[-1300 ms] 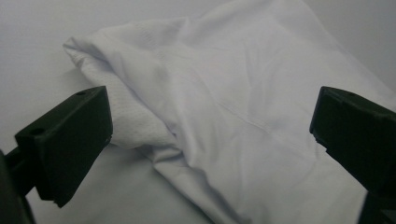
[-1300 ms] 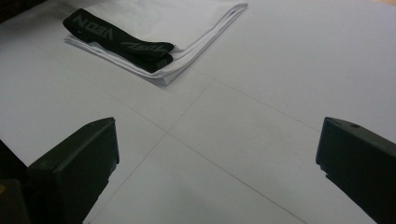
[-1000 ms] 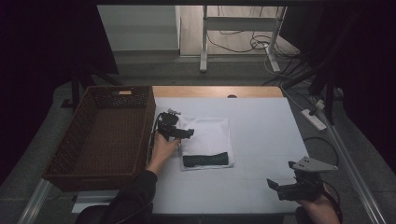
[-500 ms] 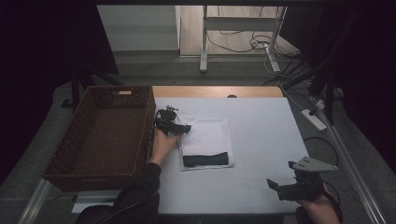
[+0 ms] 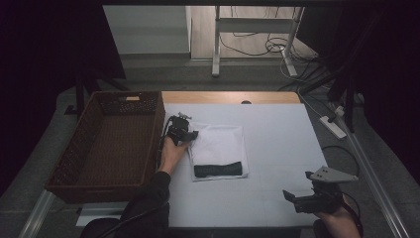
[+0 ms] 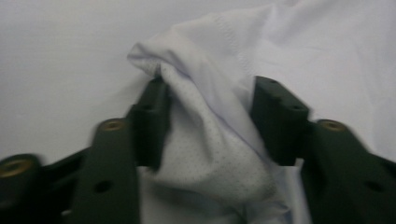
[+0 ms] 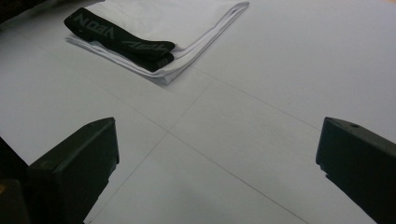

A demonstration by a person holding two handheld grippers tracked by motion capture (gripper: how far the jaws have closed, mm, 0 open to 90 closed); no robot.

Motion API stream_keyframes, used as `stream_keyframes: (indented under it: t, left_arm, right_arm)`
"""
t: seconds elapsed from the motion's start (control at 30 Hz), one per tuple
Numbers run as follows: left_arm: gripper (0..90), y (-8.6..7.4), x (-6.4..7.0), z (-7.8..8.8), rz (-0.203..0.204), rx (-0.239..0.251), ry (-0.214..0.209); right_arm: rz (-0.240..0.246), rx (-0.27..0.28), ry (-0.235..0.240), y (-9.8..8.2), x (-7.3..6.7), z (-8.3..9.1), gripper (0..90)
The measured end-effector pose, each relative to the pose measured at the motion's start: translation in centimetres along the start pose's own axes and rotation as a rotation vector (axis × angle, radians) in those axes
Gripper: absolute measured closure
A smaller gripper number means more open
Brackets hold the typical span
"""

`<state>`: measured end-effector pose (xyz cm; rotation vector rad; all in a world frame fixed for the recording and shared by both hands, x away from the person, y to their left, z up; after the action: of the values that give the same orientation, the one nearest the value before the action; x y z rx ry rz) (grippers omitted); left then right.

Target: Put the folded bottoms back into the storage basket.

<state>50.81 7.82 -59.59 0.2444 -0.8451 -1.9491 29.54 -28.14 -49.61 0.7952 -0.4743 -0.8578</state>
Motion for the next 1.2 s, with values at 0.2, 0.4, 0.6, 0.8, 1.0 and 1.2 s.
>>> stream_keyframes:
  t: [0.2, 0.4, 0.6, 0.8, 1.0, 1.2]
  left_arm:
    - [78.8, -0.4, 0.5, -0.2, 0.01, 0.06, -0.057]
    - [78.8, -0.4, 0.5, -0.2, 0.019, 0.073, -0.072]
    - [78.8, -0.5, 0.3, -0.2, 0.047, 0.079, -0.106]
    - [78.8, -0.5, 0.4, -0.2, 0.031, 0.081, -0.087]
    - [78.8, -0.5, 0.5, -0.2, 0.015, 0.08, -0.067]
    - [78.8, -0.5, 0.5, -0.2, 0.008, 0.081, -0.057]
  right_arm:
    - [-0.001, 0.002, 0.003, 0.0, 0.0, 0.0, 0.3]
    - [-0.003, 0.001, 0.024, 0.1, -0.1, 0.0, 0.3]
    - [0.006, 0.04, 0.048, 0.8, -0.7, -0.3, 0.3]
    - [0.053, 0.055, 0.107, 1.7, -2.1, -1.0, 0.4]
    - [0.079, 0.047, 0.164, 2.3, -3.3, -2.1, 0.4]
    - [0.079, 0.014, 0.234, 2.8, -4.6, -3.5, 0.3]
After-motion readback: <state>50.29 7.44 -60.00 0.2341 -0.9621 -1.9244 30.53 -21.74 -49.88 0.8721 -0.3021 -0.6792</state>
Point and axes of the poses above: each handheld gripper's, and its own axes: z roughly backward along the jaws, y roughly out of its top, x roughly to its right, the point moved 8 cm from there along -z, roughly forward along the jaws, and after that the axes turned 4 degrees about -y, right-handed, at the moved point
